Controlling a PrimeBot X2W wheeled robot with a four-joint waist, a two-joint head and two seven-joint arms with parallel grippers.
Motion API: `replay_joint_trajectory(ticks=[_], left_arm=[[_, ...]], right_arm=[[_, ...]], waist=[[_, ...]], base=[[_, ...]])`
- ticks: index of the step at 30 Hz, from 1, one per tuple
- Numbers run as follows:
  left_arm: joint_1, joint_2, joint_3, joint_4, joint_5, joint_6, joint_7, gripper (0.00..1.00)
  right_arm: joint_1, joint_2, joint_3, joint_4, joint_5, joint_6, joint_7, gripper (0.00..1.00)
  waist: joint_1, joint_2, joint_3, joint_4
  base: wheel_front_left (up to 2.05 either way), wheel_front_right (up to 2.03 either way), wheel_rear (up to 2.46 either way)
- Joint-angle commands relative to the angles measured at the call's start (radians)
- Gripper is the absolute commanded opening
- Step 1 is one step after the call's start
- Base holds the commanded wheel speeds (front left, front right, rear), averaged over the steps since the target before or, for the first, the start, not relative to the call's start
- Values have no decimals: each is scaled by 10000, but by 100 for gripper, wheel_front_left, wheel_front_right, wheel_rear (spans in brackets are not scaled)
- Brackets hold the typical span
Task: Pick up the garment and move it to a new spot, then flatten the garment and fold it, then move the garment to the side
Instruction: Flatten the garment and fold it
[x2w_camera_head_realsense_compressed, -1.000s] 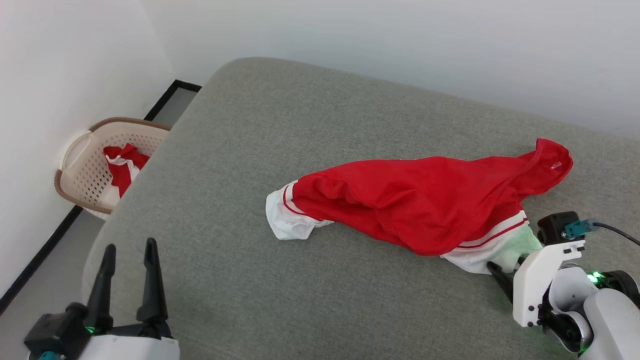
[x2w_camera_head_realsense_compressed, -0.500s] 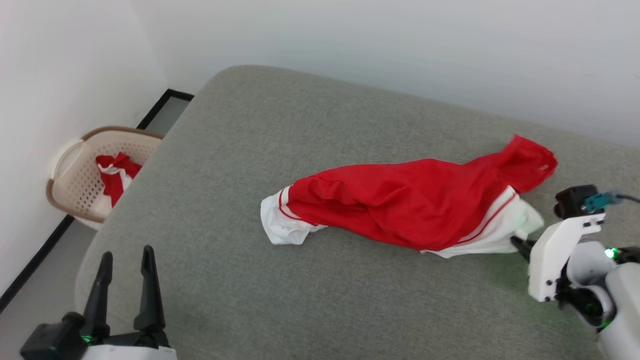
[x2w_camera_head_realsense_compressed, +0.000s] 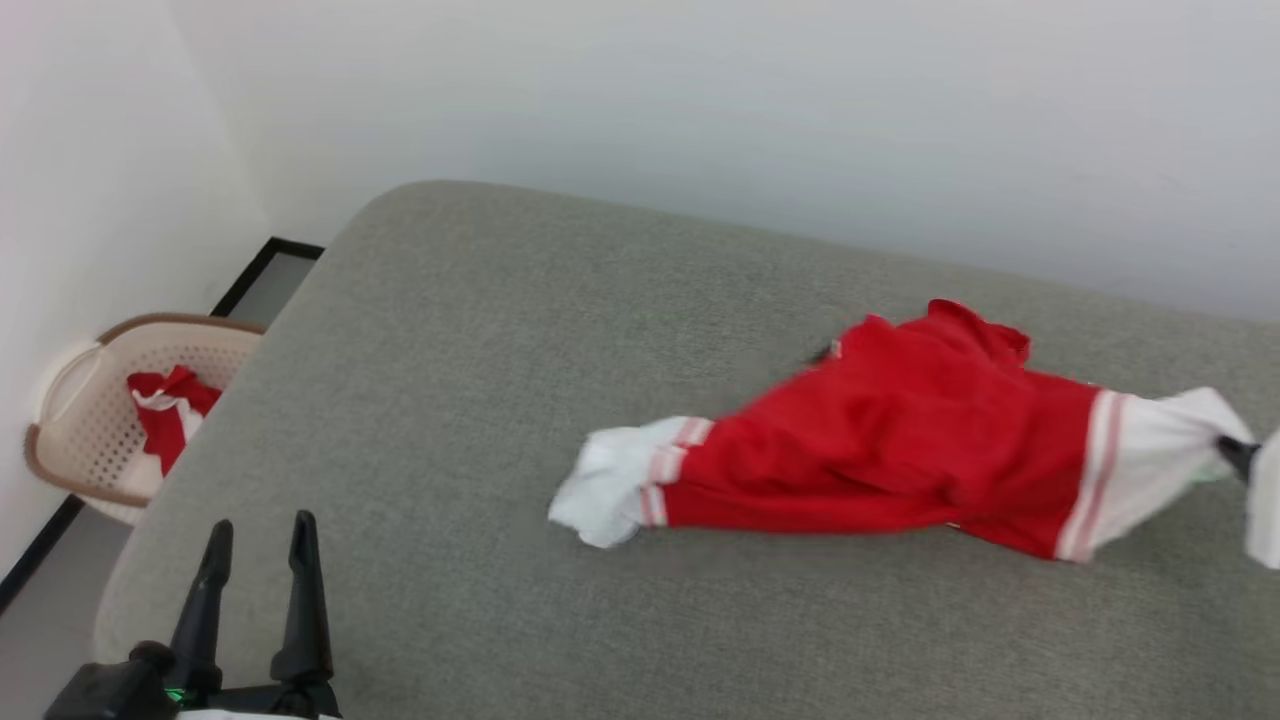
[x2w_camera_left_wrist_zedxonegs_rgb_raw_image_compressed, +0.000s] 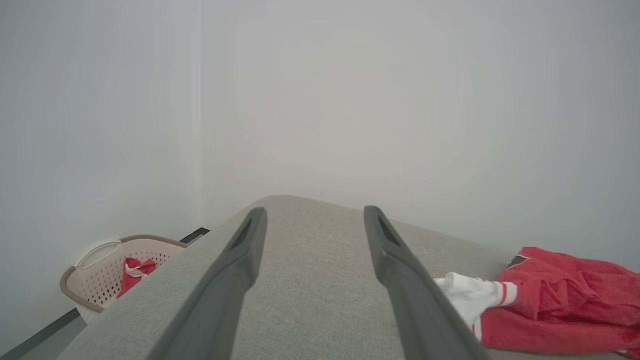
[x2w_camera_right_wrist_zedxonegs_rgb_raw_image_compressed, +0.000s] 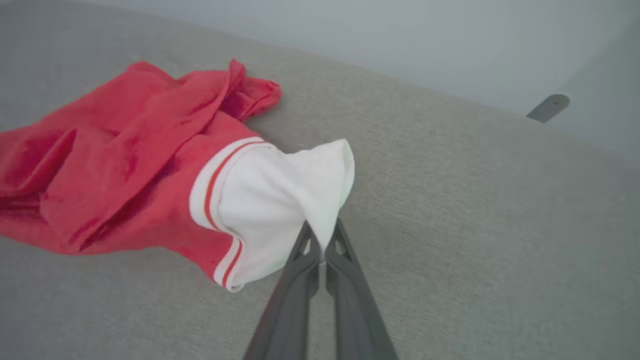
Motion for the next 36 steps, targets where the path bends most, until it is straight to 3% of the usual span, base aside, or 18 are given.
replay_joint_trajectory(ticks=[1, 7, 14, 21, 23, 24, 25, 36], left_arm=[[46, 54, -45, -18, -7, -34, -2, 100], [-80, 127, -188, -12, -98, -35, -2, 100], [-153, 109, -252, -12, -177, -34, -2, 100], [-327, 181, -374, 74, -169, -34, -2, 100], [-370, 187, -353, 75, -148, -34, -2, 100], [-379, 201, -335, 74, -137, -34, -2, 100], [-387, 222, -322, 74, -122, -34, -2, 100], [-142, 410, -187, 120, 64, -34, -2, 100]], right_arm=[[173, -97, -264, -13, -77, 1, 97, 0], [642, -413, -1358, 476, -774, -1, 369, 0], [1150, 281, -2288, 1224, -1272, -1, 198, 0], [1035, 828, -2447, 2099, -1433, -1, -303, 0], [812, 873, -2353, 2245, -1544, -1, -439, 54], [715, 912, -2303, 2304, -1545, -1, -478, 85], [636, 945, -2290, 2381, -1539, -1, -508, 100], [273, 915, -1863, 2052, -1460, -1, -1032, 100]], waist=[[0, 0, -87, -132], [0, 0, -13, -208], [0, 0, 170, -223], [0, 0, 339, -280], [0, 0, 361, -348], [0, 0, 361, -392], [0, 0, 354, -440], [0, 0, 49, -1105]], base=[[0, 0, 0], [0, 0, 0], [0, 0, 0], [0, 0, 0], [0, 0, 0], [0, 0, 0], [0, 0, 0], [0, 0, 0]])
